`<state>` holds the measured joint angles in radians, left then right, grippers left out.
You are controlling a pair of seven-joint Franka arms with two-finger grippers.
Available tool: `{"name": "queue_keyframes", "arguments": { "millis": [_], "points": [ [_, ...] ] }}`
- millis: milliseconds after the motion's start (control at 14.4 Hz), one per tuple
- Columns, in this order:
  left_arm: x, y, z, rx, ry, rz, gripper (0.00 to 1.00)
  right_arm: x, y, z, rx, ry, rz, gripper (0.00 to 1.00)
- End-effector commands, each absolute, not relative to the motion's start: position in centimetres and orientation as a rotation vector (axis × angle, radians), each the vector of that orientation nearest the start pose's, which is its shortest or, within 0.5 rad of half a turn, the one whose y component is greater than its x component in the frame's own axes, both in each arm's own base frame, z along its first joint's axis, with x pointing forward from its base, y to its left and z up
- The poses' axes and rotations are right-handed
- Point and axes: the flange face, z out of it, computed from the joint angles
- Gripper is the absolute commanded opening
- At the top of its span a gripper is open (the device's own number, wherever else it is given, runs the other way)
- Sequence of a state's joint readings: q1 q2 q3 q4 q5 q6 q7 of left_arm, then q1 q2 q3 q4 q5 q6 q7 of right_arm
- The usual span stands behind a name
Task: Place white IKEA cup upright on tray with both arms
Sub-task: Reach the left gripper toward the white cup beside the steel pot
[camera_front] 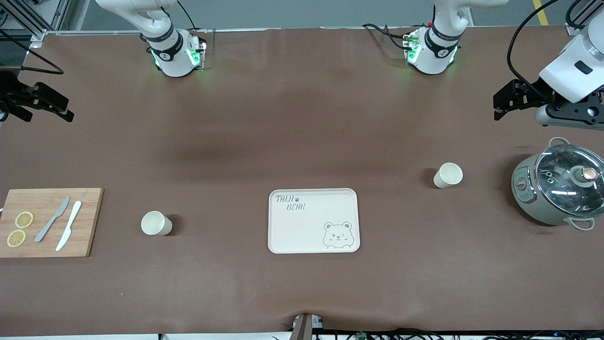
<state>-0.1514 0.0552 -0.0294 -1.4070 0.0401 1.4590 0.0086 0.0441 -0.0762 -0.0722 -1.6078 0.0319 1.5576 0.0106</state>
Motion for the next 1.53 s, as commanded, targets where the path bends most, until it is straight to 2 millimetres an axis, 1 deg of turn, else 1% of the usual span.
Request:
{"name": "queue_keyframes", "arguments": {
  "millis": [0, 209, 279, 348, 418, 488, 627, 697, 836, 905, 975, 1045, 1184, 1254, 1393, 1463],
  "points": [
    [55.1, -9.3, 66.3, -3.067, 0.335, -0.022, 1.0, 53.0, -1.2, 65.0, -3.126, 0.071, -0.045, 1.0],
    [55.2, -9.1, 66.1, -3.06, 0.355, -0.015, 1.0, 53.0, -1.2, 64.9, -3.126, 0.069, -0.038, 1.0],
    [55.3, -9.1, 65.4, -3.06, 0.361, 0.002, 1.0, 53.0, -1.2, 64.8, -3.126, 0.069, -0.036, 1.0],
    [55.6, -9.1, 64.3, -3.06, 0.362, -0.003, 1.0, 53.0, -1.2, 64.8, -3.126, 0.069, -0.036, 1.0],
    [55.7, -8.8, 62.8, -3.068, 0.355, -0.002, 1.0, 53.0, -1.3, 64.7, -3.126, 0.071, -0.033, 1.0],
    [55.9, -7.6, 61.2, -3.076, 0.325, -0.01, 1.0, 53.0, -1.3, 64.6, -3.126, 0.071, -0.031, 1.0],
    [55.4, -6.9, 57.5, -3.077, 0.32, -0.064, 1.0, 53.1, -1.3, 64.6, -3.127, 0.071, -0.029, 1.0],
    [55.0, -6.7, 55.5, -3.074, 0.341, -0.073, 1.0, 53.1, -1.3, 64.5, -3.127, 0.071, -0.026, 1.0],
    [54.4, -4.7, 52.2, -3.067, 0.37, -0.1, 1.0, 52.9, -1.1, 64.2, -3.127, 0.066, 0.022, 1.0],
    [54.0, -4.3, 50.7, -3.059, 0.415, -0.11, 1.0, 52.9, -1.1, 64.3, -3.127, 0.066, 0.022, 1.0],
    [53.7, -3.5, 49.1, -3.057, 0.423, -0.123, 1.0, 52.8, -1.2, 64.3, -3.127, 0.069, 0.022, 1.0],
    [53.4, -3.0, 47.7, -3.054, 0.431, -0.127, 1.0, 52.8, -1.3, 64.3, -3.127, 0.073, 0.019, 1.0],
    [53.0, -2.6, 45.2, -3.053, 0.447, -0.136, 1.0, 52.8, -1.7, 64.3, -3.127, 0.081, 0.019, 1.0],
    [52.7, -1.9, 43.8, -3.051, 0.445, -0.154, 1.0, 52.8, -1.6, 64.3, -3.127, 0.078, 0.019, 1.0],
    [52.3, -1.3, 41.3, -3.05, 0.462, -0.16, 1.0, 52.8, -1.7, 64.3, -3.127, 0.076, 0.019, 1.0],
    [52.2, -0.7, 40.1, -3.05, 0.464, -0.155, 1.0, 52.8, -1.8, 64.4, -3.128, 0.076, 0.017, 1.0]
  ]
}}
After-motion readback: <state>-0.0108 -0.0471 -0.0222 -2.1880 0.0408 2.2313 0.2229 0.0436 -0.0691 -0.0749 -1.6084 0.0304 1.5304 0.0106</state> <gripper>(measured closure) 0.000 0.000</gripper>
